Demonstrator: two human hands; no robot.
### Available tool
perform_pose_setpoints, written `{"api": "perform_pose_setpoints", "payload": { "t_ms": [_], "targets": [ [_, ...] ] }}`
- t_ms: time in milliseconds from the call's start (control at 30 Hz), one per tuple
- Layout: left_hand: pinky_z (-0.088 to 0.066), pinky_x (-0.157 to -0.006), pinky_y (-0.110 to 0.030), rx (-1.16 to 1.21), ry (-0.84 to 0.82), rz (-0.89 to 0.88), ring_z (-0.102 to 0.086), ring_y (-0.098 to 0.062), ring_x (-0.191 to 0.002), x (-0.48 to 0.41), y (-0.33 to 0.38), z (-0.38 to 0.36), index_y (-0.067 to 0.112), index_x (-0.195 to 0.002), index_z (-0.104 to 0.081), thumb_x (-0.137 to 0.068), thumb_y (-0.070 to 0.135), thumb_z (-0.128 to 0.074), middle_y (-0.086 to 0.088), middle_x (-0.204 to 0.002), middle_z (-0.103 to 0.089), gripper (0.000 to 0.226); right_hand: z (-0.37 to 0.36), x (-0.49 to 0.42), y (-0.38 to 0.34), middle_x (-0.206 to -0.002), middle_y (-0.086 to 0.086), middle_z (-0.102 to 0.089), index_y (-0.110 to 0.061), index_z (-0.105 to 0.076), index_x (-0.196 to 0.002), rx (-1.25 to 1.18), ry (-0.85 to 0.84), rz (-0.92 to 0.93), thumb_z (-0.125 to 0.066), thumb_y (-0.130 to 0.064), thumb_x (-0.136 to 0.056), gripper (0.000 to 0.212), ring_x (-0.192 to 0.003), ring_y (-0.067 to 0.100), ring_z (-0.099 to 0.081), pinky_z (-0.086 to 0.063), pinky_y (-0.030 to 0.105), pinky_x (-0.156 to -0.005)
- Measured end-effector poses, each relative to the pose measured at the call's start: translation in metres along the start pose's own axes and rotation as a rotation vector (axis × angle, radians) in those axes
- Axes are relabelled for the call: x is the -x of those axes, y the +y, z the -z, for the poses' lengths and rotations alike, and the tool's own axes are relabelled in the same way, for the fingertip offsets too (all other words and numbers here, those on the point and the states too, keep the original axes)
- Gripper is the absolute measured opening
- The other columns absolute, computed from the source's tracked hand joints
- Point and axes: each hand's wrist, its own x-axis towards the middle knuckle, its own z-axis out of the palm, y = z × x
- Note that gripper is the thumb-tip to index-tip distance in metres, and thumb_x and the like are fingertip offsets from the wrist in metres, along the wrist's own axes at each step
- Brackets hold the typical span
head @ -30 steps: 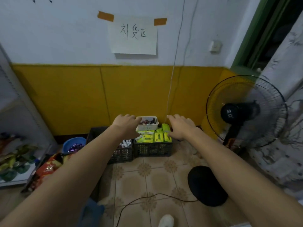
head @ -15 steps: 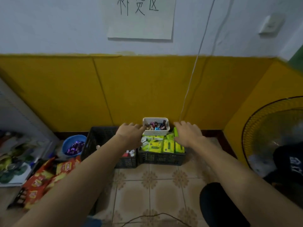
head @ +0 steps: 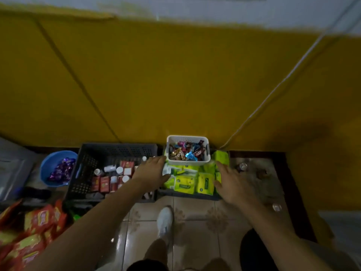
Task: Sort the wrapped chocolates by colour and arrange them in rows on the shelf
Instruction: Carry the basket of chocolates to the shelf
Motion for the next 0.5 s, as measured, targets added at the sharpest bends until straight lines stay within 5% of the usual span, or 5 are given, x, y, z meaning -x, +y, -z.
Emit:
{"api": "perform_pose_setpoints", "payload": {
  "t_ms": [167, 400, 500],
  "targets": [
    [-0.038, -0.105, -0.039, 0.077, -0.123, -0.021, -0.035, -0.03, -0.138, -0.108, -0.035, -0.035, 0.016, -0.153, -0.017, -0.096, 0.042, -0.052, -0.01, -0.154, -0.032, 0.072, -0.056, -0.087, 0.025, -0.151, 0.008, -0.032, -0.011, 0.003, -0.151, -0.083, -0.131, -0.099, -0.049, -0.038, -0.097, 0.08, -0.135, 0.024, -0.035, -0.027, 0.029, -0.103],
    [-0.041, -0.101, -0.037, 0.701, -0.061, 0.397, -0.047, -0.034, -0.13, -0.204, -0.076, -0.127, 0.009, -0.152, -0.019, -0.098, 0.023, -0.054, -0.017, -0.149, -0.041, 0.066, -0.145, -0.223, 0.058, -0.152, 0.014, -0.032, -0.012, -0.015, -0.151, -0.555, -0.149, -0.29, -0.052, -0.023, -0.097, 0.066, -0.133, 0.034, -0.04, -0.038, 0.037, -0.099],
    [-0.047, -0.084, -0.043, 0.9, -0.04, 0.539, -0.06, -0.039, -0.105, -0.255, -0.087, -0.164, 0.008, -0.148, -0.028, -0.098, 0.025, -0.053, -0.019, -0.127, -0.059, 0.058, -0.176, -0.274, 0.065, -0.151, 0.012, -0.034, -0.011, -0.021, -0.15, -0.652, -0.107, -0.335, -0.05, -0.021, -0.099, 0.059, -0.132, 0.034, -0.04, -0.038, 0.036, -0.099]
  ]
}}
